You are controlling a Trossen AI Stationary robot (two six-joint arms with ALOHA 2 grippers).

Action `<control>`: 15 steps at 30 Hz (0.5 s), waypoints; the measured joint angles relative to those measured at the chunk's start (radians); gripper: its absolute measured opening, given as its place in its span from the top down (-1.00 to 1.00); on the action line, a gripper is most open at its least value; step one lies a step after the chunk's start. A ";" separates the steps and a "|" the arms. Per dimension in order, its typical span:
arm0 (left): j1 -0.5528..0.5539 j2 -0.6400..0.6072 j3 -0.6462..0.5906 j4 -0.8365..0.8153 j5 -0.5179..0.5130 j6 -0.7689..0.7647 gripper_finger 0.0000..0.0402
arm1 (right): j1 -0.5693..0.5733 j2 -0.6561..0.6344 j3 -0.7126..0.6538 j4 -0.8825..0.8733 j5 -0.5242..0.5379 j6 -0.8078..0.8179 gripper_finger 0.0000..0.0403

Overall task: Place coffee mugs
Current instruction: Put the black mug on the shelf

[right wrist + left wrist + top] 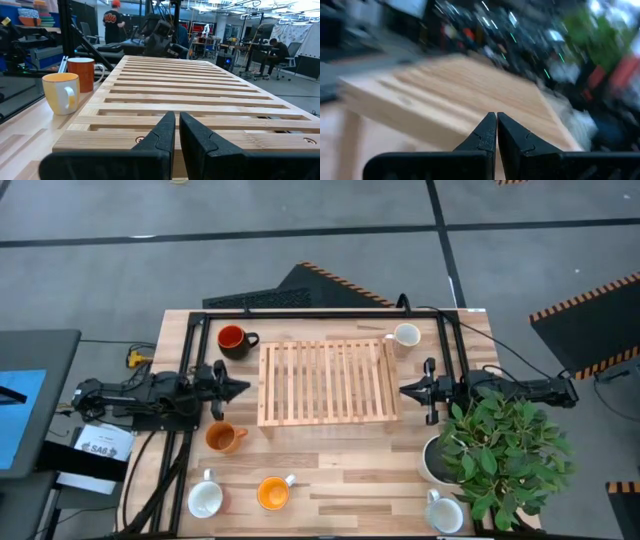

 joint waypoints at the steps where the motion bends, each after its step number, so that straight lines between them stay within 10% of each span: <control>1: 0.001 0.000 0.005 0.018 -0.040 0.012 1.00 | 0.000 0.000 0.000 0.000 0.000 0.000 0.73; 15: 0.297 0.354 0.459 -0.504 -0.247 0.166 0.77 | 0.000 0.000 0.000 0.000 0.000 0.000 0.73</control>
